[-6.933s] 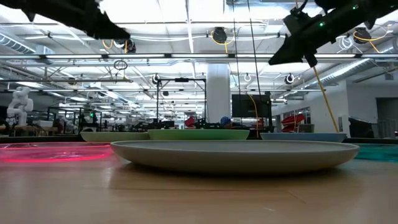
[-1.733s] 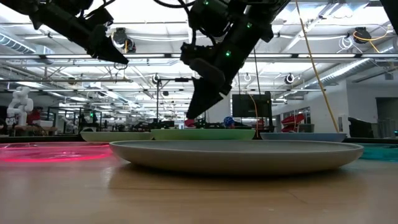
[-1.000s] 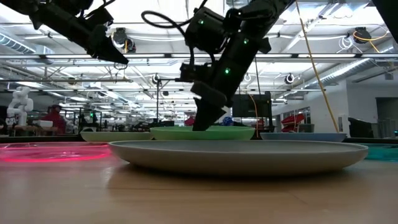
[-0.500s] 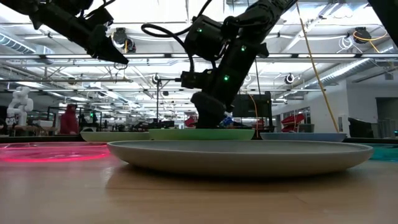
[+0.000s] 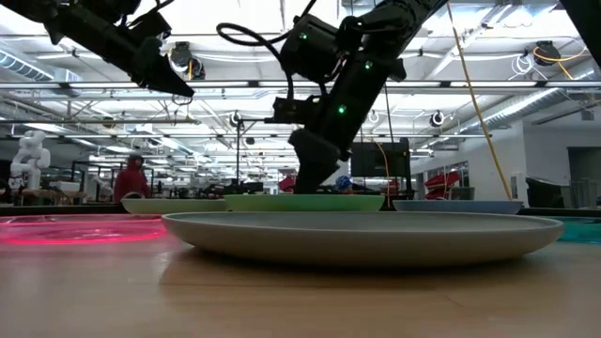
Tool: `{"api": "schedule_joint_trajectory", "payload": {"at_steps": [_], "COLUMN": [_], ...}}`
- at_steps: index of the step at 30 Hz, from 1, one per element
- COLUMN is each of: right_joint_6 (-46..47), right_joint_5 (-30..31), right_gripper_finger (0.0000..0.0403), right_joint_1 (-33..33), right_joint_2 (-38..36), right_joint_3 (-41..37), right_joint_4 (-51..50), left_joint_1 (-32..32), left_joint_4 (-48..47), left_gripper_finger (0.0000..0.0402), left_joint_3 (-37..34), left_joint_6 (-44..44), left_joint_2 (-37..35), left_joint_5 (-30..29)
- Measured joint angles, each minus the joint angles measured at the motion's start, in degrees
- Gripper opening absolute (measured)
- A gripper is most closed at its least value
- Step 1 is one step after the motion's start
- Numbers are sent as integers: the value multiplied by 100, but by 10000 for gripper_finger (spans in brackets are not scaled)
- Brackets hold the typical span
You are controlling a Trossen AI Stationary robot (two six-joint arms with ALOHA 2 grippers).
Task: Stack plastic plates
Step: Stack the green plate on the gray plate
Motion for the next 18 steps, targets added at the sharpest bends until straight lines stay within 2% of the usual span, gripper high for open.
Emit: {"api": "schedule_joint_trajectory", "payload": {"at_steps": [7, 13, 18], "right_joint_6": [456, 586, 812], "right_joint_5": [-633, -619, -475], "right_gripper_finger": [78, 137, 163], "right_joint_1": [87, 277, 289], "right_joint_2": [-42, -8, 55], "right_joint_3": [-2, -2, 0], "right_joint_4": [501, 697, 566], "left_joint_1": [-2, 0, -2], "left_joint_4": [0, 1, 0], "left_gripper_finger": [65, 65, 65], "left_joint_3": [0, 0, 0], "left_joint_6": [-2, -2, -2], "left_joint_2": [0, 0, 0], "left_joint_5": [2, 0, 2]}}
